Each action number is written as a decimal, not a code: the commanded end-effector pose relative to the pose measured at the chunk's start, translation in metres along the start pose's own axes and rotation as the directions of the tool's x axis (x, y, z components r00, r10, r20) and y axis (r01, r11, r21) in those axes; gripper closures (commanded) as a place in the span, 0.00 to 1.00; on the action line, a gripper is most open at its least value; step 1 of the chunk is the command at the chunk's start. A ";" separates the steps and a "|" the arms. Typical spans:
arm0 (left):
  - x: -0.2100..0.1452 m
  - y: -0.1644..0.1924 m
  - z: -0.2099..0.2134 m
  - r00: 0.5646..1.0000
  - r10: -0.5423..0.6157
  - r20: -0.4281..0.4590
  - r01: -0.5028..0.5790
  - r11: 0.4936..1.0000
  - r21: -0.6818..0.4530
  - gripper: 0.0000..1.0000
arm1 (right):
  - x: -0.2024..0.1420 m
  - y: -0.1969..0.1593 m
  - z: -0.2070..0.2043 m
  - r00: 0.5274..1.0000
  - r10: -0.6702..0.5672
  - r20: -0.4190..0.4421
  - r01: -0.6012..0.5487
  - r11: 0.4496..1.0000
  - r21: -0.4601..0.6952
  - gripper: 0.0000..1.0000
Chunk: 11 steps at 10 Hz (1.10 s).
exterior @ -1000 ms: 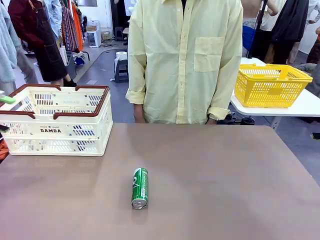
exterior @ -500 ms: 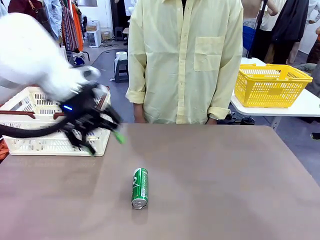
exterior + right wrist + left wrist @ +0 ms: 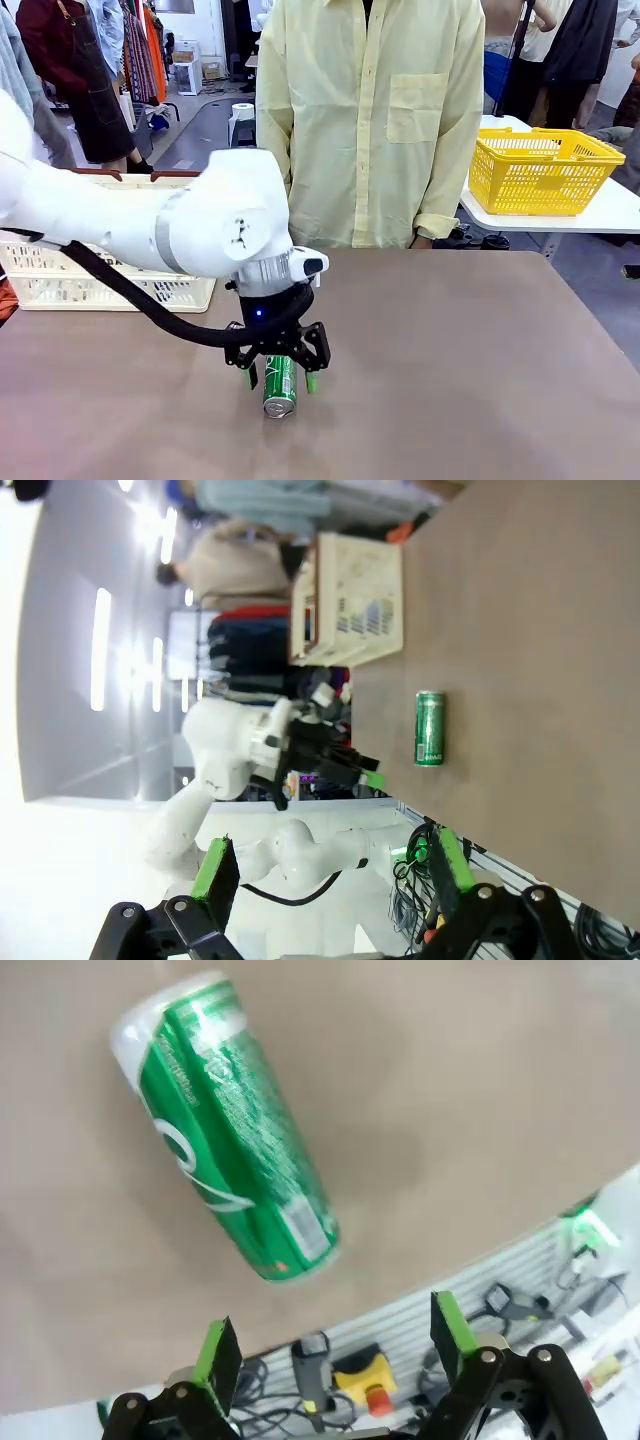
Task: Place the drinks into the Shopping basket.
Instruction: Pick up one drink and place it into the Shopping basket.
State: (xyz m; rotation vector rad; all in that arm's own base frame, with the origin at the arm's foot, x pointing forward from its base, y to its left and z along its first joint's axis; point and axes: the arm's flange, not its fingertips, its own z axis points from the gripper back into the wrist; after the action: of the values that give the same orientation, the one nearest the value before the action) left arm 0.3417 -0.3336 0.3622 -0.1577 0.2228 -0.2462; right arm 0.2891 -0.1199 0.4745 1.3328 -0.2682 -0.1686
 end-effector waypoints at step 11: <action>0.039 0.018 -0.051 0.937 0.071 0.341 -0.111 0.989 0.100 0.00 | -0.002 0.002 0.002 1.000 0.002 -0.008 -0.002 1.000 0.000 0.00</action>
State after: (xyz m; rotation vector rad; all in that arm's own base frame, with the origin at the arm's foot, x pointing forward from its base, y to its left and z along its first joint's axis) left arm 0.3709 -0.3304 0.3098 -0.0917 -0.0954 -0.1618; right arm 0.2887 -0.1195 0.4746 1.3356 -0.2655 -0.1663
